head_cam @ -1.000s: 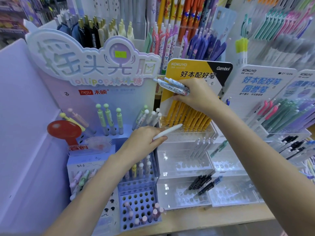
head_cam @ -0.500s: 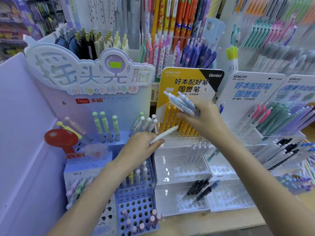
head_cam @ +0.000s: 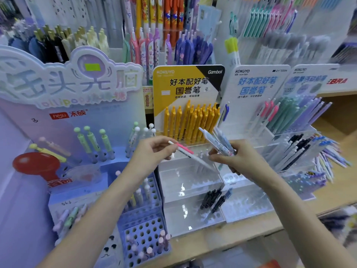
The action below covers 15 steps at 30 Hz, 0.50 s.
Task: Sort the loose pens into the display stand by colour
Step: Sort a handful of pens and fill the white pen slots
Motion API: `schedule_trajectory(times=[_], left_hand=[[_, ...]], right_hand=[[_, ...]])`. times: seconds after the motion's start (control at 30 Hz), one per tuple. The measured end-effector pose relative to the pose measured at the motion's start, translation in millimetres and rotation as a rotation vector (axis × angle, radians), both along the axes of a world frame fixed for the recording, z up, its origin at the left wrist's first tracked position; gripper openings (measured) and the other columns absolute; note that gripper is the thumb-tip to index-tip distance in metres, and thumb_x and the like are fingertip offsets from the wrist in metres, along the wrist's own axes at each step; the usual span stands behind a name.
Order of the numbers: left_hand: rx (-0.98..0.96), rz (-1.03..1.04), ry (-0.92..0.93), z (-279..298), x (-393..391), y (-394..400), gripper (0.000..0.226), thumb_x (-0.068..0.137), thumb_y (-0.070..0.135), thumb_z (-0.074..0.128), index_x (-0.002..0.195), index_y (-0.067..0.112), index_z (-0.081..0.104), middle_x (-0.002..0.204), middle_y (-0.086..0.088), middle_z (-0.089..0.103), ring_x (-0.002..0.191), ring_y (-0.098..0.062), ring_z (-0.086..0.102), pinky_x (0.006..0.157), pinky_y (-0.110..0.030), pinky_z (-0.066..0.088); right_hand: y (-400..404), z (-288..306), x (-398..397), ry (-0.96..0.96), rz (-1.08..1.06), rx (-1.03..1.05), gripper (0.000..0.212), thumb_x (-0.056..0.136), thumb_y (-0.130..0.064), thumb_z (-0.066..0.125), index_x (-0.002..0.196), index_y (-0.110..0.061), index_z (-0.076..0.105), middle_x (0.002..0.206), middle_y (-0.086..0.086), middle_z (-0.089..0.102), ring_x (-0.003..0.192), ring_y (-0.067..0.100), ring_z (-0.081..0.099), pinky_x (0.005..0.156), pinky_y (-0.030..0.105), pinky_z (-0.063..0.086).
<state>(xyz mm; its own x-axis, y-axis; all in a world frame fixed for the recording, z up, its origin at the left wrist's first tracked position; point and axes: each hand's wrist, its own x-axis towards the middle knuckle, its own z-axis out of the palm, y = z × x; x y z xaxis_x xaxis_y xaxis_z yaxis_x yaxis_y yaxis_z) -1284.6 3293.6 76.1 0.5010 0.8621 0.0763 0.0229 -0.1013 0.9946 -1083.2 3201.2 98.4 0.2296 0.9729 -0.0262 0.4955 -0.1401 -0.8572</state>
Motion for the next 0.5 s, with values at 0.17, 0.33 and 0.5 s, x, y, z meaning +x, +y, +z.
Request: schedule_trajectory(times=[0.17,0.33,0.5], left_hand=[[0.157,-0.147,0.081,14.0,42.1,-0.9,0.019,0.087,0.01,0.062,0.079,0.026,0.066,0.068,0.016,0.066,0.066,0.001,0.059,0.066,-0.018,0.052],[0.288,-0.134,0.128,20.4,84.1,-3.3,0.01,0.085,0.018,0.065,0.093,0.023,0.068,0.088,0.004,0.07,0.084,-0.012,0.065,0.077,-0.024,0.052],[0.569,-0.083,0.43,13.4,126.4,-4.1,0.03,0.093,0.025,0.054,0.121,0.019,0.059,0.114,0.005,0.064,0.101,-0.007,0.058,0.088,-0.018,0.047]], right_hand=[[2.4,-1.8,-4.7,0.008,-0.018,0.098,0.015,0.074,-0.01,0.077,0.083,0.001,0.071,0.042,-0.009,0.049,0.033,0.003,0.039,0.038,0.015,0.032],[-0.9,0.4,29.3,-0.154,-0.095,0.115,0.018,0.074,-0.017,0.078,0.079,-0.002,0.07,0.045,-0.009,0.048,0.037,0.003,0.042,0.044,0.019,0.033],[-9.5,15.1,98.0,-0.187,-0.427,0.29,0.021,0.074,-0.018,0.077,0.064,-0.021,0.059,0.039,-0.013,0.047,0.039,0.002,0.041,0.047,0.018,0.033]])
